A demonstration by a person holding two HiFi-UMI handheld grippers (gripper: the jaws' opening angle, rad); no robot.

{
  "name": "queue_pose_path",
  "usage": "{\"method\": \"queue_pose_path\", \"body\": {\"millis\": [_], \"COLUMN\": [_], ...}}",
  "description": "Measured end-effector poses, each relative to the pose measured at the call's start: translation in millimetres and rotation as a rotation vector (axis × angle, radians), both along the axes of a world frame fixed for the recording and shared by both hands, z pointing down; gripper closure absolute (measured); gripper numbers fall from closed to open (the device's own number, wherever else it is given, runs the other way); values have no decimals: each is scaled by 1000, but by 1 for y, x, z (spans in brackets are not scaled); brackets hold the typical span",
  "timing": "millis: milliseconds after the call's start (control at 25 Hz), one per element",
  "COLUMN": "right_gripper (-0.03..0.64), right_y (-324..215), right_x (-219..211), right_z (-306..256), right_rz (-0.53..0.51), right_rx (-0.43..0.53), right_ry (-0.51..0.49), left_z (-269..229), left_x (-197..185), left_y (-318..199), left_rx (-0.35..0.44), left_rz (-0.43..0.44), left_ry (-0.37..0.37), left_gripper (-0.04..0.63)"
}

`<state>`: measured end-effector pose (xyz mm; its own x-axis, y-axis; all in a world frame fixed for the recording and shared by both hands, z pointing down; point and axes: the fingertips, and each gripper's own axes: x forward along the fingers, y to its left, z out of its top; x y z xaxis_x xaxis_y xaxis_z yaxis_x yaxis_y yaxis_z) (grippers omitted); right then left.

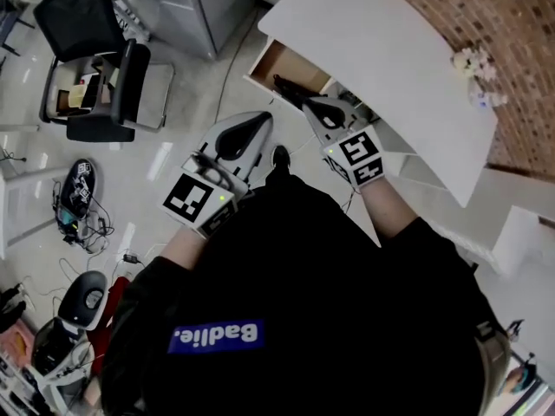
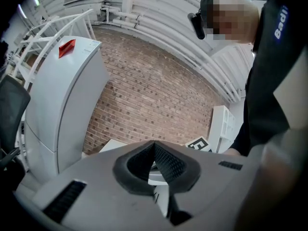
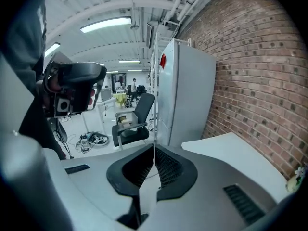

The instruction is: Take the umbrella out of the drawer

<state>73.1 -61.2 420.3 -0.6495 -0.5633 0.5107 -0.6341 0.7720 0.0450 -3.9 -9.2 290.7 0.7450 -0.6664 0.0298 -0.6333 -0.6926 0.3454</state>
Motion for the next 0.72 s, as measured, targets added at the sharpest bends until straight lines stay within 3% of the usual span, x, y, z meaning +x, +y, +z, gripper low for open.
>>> {"method": "queue_pose_path", "body": {"millis": [360,720], "right_gripper": [584,584], "right_y": [-60,-89], "right_x": [11,-18], "right_z": [75,107], "right_rz": [-128,-238], "right_rx": [-109,-111], "right_ry": [73,172], "left_z": [30,47], "left_x": [24,20], "left_y": [-56,-87], "left_rx": [-96,-144], "left_rz": [-113,-163], "left_ry": [-76,-80], "left_gripper": [594,594]}}
